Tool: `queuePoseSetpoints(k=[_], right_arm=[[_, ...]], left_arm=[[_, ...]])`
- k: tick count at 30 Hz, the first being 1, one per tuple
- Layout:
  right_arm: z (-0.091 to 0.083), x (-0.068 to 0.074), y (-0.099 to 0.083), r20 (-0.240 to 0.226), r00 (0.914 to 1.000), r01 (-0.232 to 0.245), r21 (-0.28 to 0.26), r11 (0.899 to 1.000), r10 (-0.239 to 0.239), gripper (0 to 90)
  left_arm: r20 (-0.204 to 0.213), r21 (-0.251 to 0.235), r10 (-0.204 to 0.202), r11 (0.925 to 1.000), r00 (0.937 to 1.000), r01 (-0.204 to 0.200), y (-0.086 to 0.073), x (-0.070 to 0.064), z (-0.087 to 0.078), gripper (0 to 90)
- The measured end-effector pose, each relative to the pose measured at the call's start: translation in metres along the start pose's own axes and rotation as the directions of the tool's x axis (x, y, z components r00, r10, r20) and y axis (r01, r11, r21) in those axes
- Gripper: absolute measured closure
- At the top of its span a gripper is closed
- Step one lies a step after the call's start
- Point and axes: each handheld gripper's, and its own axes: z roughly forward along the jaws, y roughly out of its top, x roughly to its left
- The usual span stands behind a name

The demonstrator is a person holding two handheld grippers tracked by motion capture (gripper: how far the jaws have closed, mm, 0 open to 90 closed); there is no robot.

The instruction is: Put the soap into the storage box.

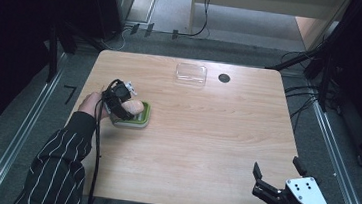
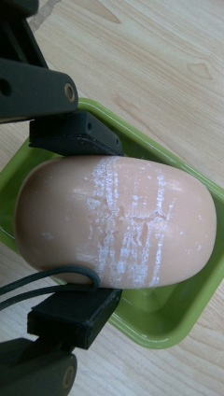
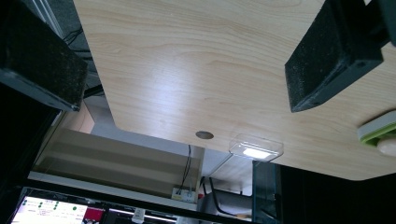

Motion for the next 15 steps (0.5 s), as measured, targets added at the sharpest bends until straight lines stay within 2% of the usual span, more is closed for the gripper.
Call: queuePoseSetpoints(k=[6, 8, 15], right_arm=[[0.0001, 0.0001, 0.0000, -0.001, 1.0000, 0.002, -0.001, 1.000, -0.002, 0.0], [0.0001, 0.0001, 0.0000, -0.001, 1.0000, 0.001, -0.001, 1.000, -0.001, 0.0], [0.0001, 0.0002, 0.0000, -0.001, 1.0000, 0.001, -0.001, 1.000, -0.001, 0.0]], left_arm=[[0.007, 0.004, -0.008, 1.0000, 0.9999, 0.008, -0.0004, 0.0004, 0.0022, 32.9], [0.009, -0.006, -0.035, 0.9994, 0.9993, 0.035, -0.0011, 0.0009, 0.0031, 32.8], [0.026, -0.017, -0.057, 0.9982, 0.9980, 0.058, -0.0031, 0.0037, 0.0040, 32.4]])
